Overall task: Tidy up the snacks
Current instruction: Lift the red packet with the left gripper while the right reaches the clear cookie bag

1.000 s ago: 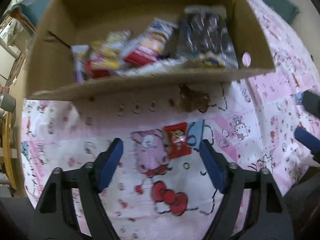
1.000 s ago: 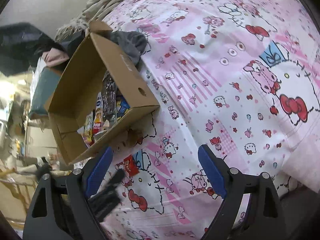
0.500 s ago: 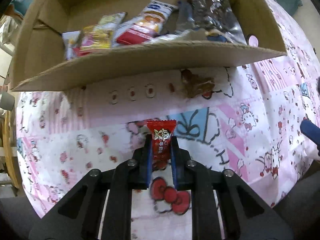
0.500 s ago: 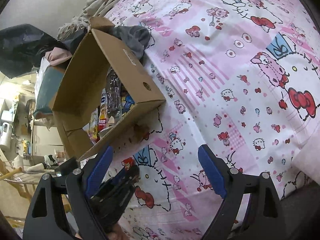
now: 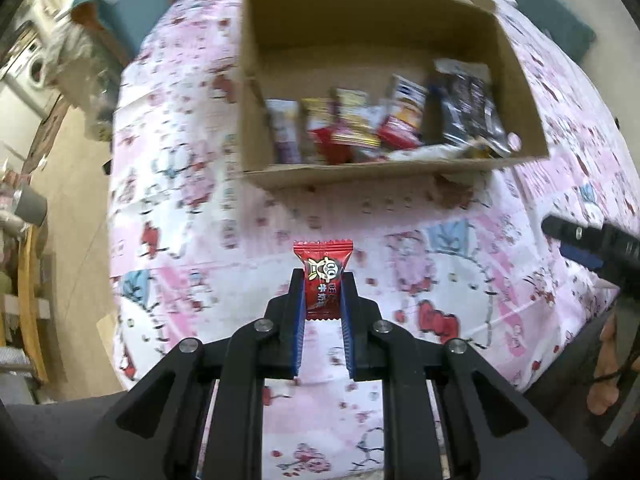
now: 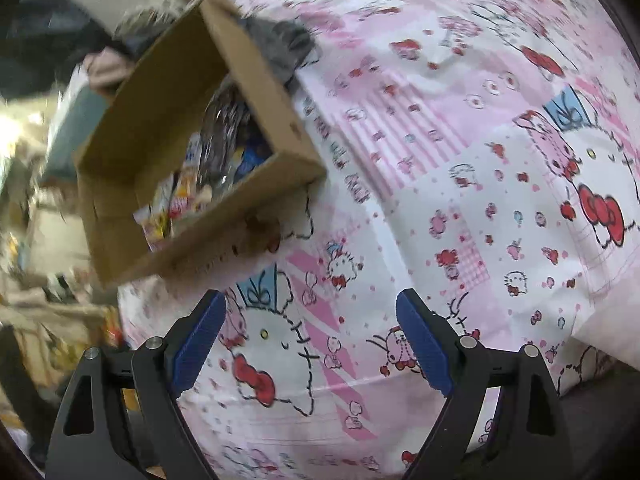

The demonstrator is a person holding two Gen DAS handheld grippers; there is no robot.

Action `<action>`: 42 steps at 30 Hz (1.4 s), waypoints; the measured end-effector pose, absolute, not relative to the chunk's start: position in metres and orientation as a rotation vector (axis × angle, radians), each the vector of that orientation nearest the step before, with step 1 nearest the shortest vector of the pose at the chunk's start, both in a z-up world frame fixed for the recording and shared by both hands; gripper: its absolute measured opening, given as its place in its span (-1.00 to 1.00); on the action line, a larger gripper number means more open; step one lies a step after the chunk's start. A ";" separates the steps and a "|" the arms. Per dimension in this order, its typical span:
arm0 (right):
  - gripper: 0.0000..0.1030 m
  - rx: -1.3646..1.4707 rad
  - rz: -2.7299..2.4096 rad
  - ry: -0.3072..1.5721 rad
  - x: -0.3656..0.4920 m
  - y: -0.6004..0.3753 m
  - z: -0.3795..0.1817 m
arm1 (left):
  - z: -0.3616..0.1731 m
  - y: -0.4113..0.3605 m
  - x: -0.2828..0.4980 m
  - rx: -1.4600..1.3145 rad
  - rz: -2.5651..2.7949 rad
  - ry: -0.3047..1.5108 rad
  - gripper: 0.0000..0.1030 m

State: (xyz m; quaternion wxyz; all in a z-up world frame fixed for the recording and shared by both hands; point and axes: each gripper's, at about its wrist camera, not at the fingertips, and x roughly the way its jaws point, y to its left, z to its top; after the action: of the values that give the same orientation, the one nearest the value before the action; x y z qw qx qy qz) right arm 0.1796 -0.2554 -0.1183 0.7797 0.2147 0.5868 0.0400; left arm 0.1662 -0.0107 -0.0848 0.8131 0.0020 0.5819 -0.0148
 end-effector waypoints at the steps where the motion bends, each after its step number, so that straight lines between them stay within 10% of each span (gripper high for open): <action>1: 0.73 0.412 0.088 1.258 0.179 -0.249 -0.118 | -0.088 0.000 0.168 -0.012 -0.020 1.243 -0.75; 28: 0.72 -0.065 0.123 1.025 0.241 -0.153 -0.191 | -0.095 0.049 0.178 -0.315 0.008 1.288 -0.75; 42: -0.01 -0.059 0.159 1.023 0.252 -0.153 -0.172 | -0.102 0.047 0.179 -0.275 0.035 1.291 -0.75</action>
State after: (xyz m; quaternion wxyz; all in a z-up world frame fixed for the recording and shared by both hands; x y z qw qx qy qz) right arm 0.2522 -0.1527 -0.1717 0.8686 -0.0283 0.4889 0.0761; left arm 0.1791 0.0470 -0.1022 0.7899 -0.1278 0.5995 0.0164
